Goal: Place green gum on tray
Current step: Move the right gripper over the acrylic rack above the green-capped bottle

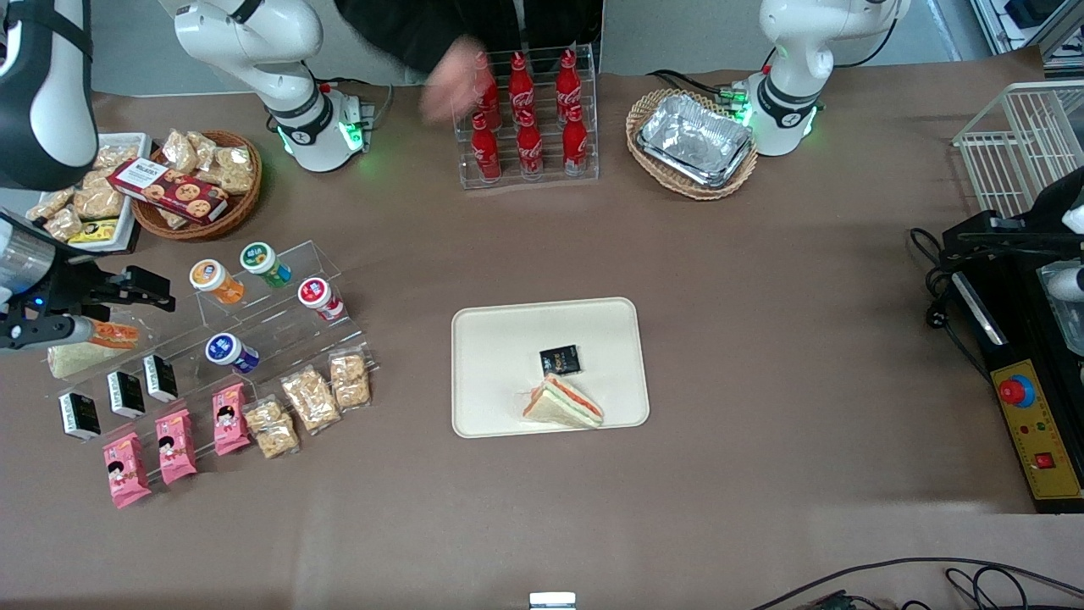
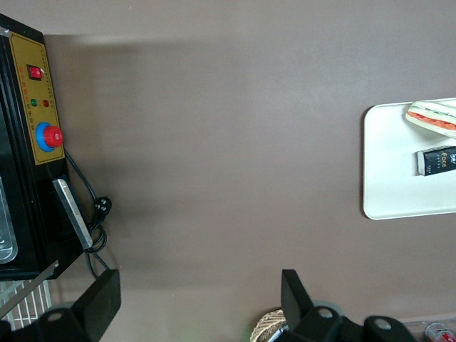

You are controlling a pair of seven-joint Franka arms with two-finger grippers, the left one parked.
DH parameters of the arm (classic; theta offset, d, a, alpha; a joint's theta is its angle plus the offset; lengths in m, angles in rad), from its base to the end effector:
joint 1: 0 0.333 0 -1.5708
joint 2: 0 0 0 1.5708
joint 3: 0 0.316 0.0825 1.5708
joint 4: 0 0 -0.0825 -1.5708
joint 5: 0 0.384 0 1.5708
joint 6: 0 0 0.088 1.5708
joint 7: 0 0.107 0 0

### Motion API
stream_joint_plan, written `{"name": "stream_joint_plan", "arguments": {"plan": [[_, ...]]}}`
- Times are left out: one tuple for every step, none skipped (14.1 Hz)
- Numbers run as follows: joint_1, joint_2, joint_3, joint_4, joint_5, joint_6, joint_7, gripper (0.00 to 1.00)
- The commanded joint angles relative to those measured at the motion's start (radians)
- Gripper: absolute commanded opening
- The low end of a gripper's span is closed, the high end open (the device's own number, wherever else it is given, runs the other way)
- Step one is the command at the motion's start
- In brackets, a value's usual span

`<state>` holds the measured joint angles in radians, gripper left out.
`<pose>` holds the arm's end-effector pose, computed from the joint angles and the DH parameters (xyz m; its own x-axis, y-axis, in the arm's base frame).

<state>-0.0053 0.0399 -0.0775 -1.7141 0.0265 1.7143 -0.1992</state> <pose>0.5696 -0.0441 0.5463 0.9931 0.1123 -0.0343 0.1113 -0.9933 -0.0304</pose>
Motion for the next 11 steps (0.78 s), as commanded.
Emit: {"name": "stream_joint_plan", "arguments": {"plan": [[0.005,-0.027,0.007,0.022,0.021,-0.013,-0.007,1.00],[0.005,-0.031,0.007,0.027,0.026,-0.016,-0.002,1.00],[0.002,-0.046,0.004,0.027,0.027,-0.019,0.001,1.00],[-0.001,-0.054,0.002,0.027,0.033,-0.022,-0.002,1.00],[0.002,-0.063,0.004,0.027,0.033,-0.053,0.000,1.00],[0.005,-0.075,0.008,0.025,0.035,-0.076,0.007,1.00],[0.007,-0.093,0.012,0.024,0.033,-0.090,0.039,1.00],[0.008,-0.110,0.025,0.025,0.032,-0.116,0.059,1.00],[0.008,-0.154,0.050,0.012,0.021,-0.152,0.064,1.00],[0.010,-0.204,0.058,-0.030,0.020,-0.168,0.070,1.00],[0.013,-0.259,0.059,-0.080,0.020,-0.168,0.073,1.00]]}}
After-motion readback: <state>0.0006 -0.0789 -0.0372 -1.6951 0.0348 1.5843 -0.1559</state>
